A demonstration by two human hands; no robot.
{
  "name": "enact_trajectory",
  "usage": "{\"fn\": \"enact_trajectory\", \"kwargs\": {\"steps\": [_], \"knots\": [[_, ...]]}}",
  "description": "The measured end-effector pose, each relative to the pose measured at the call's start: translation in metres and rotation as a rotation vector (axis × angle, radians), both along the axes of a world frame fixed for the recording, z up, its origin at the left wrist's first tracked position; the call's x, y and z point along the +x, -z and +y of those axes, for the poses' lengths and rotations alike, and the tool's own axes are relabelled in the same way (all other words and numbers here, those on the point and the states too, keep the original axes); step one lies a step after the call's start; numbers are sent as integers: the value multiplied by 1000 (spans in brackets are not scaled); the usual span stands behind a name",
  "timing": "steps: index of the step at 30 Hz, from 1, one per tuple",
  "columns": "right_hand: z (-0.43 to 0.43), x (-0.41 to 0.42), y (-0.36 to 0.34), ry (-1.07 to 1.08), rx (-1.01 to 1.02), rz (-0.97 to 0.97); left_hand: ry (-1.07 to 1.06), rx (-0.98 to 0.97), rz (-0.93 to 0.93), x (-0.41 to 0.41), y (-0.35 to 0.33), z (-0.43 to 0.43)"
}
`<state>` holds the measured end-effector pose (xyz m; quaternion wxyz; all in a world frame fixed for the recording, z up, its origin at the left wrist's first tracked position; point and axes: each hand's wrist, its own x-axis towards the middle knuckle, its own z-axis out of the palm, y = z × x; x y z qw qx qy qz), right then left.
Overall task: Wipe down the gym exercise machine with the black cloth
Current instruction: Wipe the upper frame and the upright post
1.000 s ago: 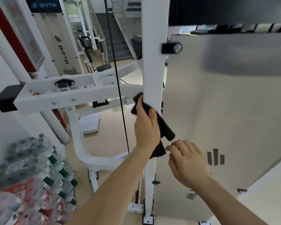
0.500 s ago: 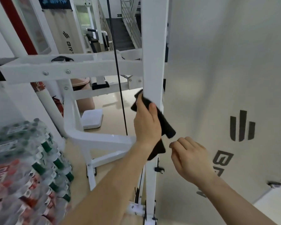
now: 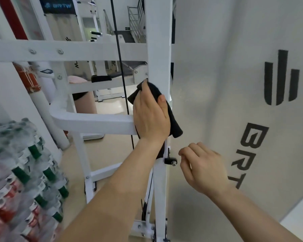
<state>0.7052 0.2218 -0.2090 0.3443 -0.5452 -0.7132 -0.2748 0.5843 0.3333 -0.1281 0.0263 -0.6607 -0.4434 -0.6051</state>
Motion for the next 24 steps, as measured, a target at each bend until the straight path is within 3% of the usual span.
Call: {"fn": "enact_trajectory", "kwargs": {"steps": [6,10,13,18,24], "knots": [[-6,12,16,26,10,9,14,158,-91,16,-45,0],[-11,11,30,45,21,6,-163,230,173,15,23,-1],[-20,13,43,19,10,-28,-216,173,325,-3,78,4],[-26,18,60,12,-44,-39,-93,38,338,-13,147,-4],[-21,17,69,-4,-99,-63,-146,141,350,1,80,-7]]}}
